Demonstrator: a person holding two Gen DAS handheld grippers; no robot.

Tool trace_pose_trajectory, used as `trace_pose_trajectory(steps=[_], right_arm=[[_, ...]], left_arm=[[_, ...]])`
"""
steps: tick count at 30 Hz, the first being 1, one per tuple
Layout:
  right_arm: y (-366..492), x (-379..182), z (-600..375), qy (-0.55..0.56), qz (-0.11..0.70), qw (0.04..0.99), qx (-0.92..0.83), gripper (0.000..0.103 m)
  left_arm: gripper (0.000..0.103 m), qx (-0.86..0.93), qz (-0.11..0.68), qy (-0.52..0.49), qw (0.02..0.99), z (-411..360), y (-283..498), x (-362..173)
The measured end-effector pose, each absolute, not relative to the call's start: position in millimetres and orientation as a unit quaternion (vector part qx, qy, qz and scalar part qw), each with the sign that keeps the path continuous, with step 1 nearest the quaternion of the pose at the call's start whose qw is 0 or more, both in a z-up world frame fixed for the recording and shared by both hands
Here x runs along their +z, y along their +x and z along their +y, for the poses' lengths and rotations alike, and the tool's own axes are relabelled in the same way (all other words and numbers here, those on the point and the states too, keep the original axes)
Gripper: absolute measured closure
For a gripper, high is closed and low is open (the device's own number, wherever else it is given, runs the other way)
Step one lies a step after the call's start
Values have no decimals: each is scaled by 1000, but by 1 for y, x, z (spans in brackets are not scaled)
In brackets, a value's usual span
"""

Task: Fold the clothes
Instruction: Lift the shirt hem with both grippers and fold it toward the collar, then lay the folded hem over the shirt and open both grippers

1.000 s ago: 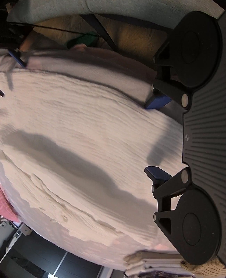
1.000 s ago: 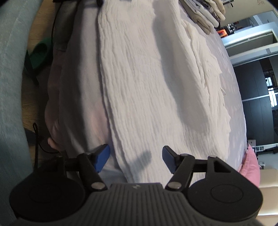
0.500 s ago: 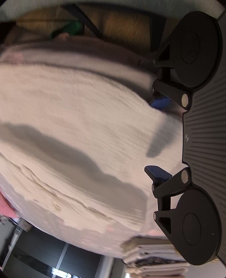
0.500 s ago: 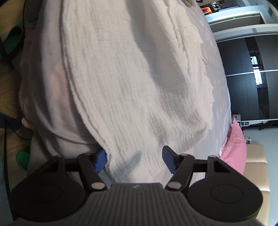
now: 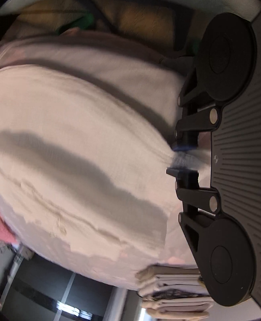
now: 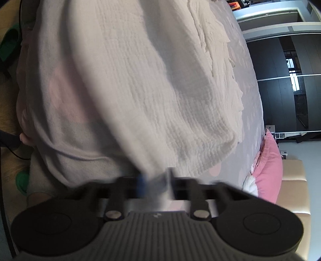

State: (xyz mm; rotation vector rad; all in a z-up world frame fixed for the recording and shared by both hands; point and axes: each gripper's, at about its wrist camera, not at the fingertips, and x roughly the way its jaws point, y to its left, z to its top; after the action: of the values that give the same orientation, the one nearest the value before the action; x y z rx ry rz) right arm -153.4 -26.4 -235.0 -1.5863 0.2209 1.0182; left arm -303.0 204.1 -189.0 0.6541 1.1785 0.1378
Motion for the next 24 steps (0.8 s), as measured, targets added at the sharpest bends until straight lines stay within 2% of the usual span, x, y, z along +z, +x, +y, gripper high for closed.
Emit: trace_pose_trajectory(steps=[7, 13, 19, 24], right_arm=[[-143, -212, -18, -629, 77, 649, 421, 91], [-132, -182, -10, -562, 54, 723, 398, 92], [-115, -137, 4, -514, 18, 776, 365, 92], [-90, -95, 21, -502, 0, 785, 363, 92]], left_arm=[[94, 172, 468, 157, 852, 243, -296, -139], [95, 227, 392, 87, 887, 269, -292, -99], [95, 249, 340, 64, 905, 287, -281, -53], [95, 247, 323, 87, 910, 309, -255, -18]])
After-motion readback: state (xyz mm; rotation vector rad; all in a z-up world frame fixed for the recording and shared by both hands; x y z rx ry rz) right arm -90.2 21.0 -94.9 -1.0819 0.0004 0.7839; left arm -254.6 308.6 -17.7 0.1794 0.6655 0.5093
